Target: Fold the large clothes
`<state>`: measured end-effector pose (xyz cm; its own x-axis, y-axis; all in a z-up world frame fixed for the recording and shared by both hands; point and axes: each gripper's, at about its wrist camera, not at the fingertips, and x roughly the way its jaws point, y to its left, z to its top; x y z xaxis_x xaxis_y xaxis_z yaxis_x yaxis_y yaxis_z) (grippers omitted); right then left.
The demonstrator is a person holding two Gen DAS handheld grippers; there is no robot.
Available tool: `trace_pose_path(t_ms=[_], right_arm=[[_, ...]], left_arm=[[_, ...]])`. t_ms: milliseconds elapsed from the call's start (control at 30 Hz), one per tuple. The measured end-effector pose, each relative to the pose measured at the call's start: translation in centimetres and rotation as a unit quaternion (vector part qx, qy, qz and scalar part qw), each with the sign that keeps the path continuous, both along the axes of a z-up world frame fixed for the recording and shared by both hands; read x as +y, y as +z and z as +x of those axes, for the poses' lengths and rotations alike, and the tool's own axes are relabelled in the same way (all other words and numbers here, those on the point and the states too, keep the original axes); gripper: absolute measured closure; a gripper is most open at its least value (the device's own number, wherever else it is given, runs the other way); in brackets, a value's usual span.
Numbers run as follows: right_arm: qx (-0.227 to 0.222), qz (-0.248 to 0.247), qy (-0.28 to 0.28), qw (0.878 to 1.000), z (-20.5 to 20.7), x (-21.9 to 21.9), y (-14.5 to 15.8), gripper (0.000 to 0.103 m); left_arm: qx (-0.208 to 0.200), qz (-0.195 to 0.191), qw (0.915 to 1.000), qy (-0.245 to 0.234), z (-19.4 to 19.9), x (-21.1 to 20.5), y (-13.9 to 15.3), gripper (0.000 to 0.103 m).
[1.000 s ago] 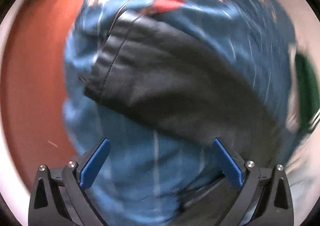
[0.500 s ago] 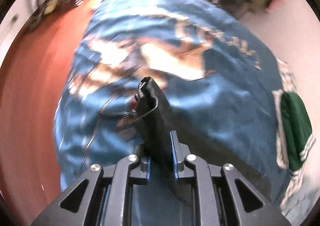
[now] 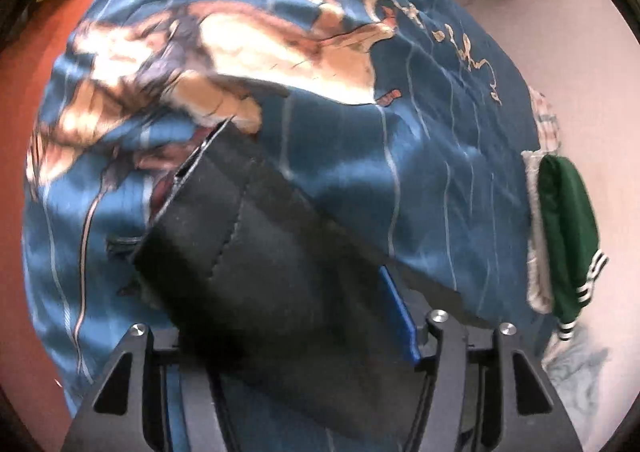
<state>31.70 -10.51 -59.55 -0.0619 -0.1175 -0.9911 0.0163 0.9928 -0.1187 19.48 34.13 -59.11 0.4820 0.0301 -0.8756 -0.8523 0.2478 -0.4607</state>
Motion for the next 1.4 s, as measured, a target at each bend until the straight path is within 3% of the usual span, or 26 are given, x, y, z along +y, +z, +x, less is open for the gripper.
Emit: trace_pose_path(t_ms=[33,67,167,267,367,433,600,667,800,867,1033,1200,1300,1400], right_arm=[[0.001,0.002,-0.001,1.0,0.0,-0.1,0.1,0.042],[0.001,0.005,-0.004,1.0,-0.1,-0.2,0.2,0.042],[-0.027,0.031,-0.018,0.999,0.1,-0.8,2.3,0.043],[-0.081,0.006,0.001,0.997,1.4,-0.9,5.4,0.043],[-0.125,-0.051,0.028,0.99,3.0,-0.5,7.5,0.043],[-0.145,-0.074,0.039,0.986,4.2,-0.4,8.0,0.043],[-0.157,-0.053,0.023,0.986,6.0,-2.5,7.8,0.043],[-0.16,-0.039,0.009,0.986,6.3,-3.4,8.6,0.043],[-0.167,-0.01,-0.036,0.985,6.7,-8.3,9.8,0.043],[-0.166,0.002,-0.065,0.984,6.1,-11.0,10.5,0.042],[-0.149,-0.014,-0.116,0.982,4.2,-20.1,10.6,0.042],[-0.132,-0.024,-0.16,0.978,1.3,-27.4,9.7,0.042],[-0.118,-0.02,-0.188,0.975,-0.3,-30.7,9.1,0.042],[-0.111,-0.009,-0.206,0.972,-1.4,-33.1,8.6,0.042]], left_arm=[[0.008,0.013,0.9999,0.002,0.4,0.0,0.5,0.06],[0.017,0.025,0.9995,0.001,0.4,0.0,1.0,0.086],[0.024,0.075,0.9968,-0.01,1.2,0.2,3.9,0.092],[0.027,0.162,0.9842,-0.065,4.2,-1.0,9.0,0.093],[0.032,0.253,0.9565,-0.141,7.6,-4.2,14.0,0.094],[0.034,0.304,0.9319,-0.195,10.0,-7.4,16.8,0.094],[0.017,0.358,0.8835,-0.302,13.4,-16.0,20.3,0.095],[0.01,0.361,0.8698,-0.336,14.2,-19.6,20.9,0.096],[-0.019,0.344,0.8521,-0.394,16.4,-26.9,22.3,0.096],[-0.037,0.329,0.8433,-0.424,17.4,-30.6,22.9,0.097],[-0.064,0.275,0.8099,-0.514,19.6,-41.6,22.7,0.096],[-0.046,0.205,0.7835,-0.585,21.7,-51.3,18.3,0.096],[-0.025,0.162,0.7714,-0.615,22.0,-55.1,14.9,0.094],[0.002,0.153,0.767,-0.623,21.5,-57.6,12.7,0.093]])
